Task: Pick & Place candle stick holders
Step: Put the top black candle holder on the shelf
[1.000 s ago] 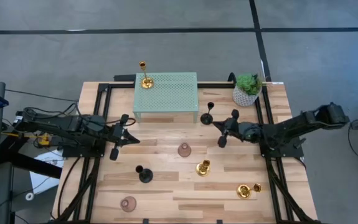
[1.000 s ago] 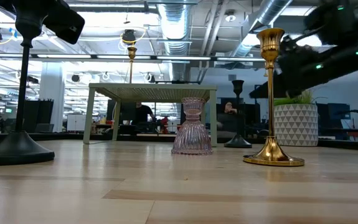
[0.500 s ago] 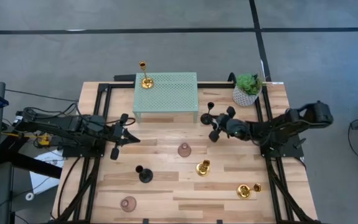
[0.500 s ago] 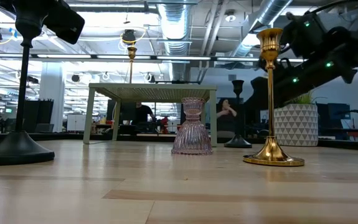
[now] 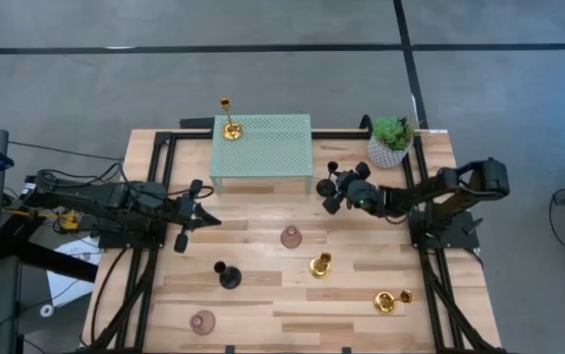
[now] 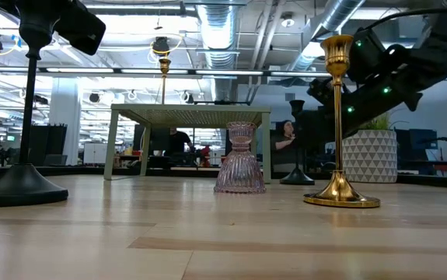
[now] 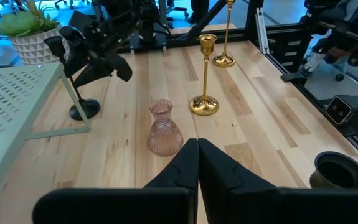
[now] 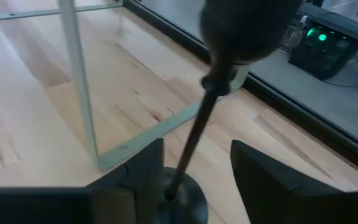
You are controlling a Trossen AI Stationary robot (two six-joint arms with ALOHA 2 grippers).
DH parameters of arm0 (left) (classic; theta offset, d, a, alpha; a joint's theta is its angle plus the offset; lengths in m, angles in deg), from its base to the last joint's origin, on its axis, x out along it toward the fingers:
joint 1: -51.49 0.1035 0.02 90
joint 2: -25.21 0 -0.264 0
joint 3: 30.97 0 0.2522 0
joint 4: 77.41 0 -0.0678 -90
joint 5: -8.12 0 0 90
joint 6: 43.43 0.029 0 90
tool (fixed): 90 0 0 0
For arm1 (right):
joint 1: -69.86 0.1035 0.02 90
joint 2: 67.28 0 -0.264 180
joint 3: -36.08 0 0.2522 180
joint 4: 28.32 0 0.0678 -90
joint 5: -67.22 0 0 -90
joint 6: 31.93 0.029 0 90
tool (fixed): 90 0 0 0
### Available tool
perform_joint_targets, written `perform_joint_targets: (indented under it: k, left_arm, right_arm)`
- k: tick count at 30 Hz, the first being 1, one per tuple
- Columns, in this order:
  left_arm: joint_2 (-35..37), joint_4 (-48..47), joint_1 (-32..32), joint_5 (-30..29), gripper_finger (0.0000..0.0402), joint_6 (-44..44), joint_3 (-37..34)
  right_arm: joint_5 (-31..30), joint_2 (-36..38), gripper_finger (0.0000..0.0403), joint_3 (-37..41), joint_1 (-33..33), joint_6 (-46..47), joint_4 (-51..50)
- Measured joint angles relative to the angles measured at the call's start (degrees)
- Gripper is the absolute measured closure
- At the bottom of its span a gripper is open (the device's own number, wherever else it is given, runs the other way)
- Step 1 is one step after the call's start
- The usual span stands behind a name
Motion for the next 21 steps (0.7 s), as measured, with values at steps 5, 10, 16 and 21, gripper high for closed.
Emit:
perform_joint_targets:
  k: [5, 10, 16, 21]
  left_arm:
    - [0.00, 0.00, 0.00, -0.01, 0.0395, 0.02, 0.00]
    - [0.00, 0.00, 0.00, 0.00, 0.0397, 0.00, 0.00]
    - [0.00, -0.01, 0.00, -0.01, 0.0396, 0.00, 0.00]
    - [0.00, -0.02, 0.00, -0.02, 0.0396, 0.02, 0.00]
  right_arm:
    - [0.03, 0.02, 0.0294, 0.00, -0.20, -0.46, 0.94]
    - [0.11, 0.04, 0.0354, 0.02, 0.04, -2.28, 3.05]
    - [0.17, 0.15, 0.0393, -0.02, 0.41, -3.47, 3.80]
    - [0.25, 0.48, 0.0397, -0.02, 0.39, -3.49, 3.52]
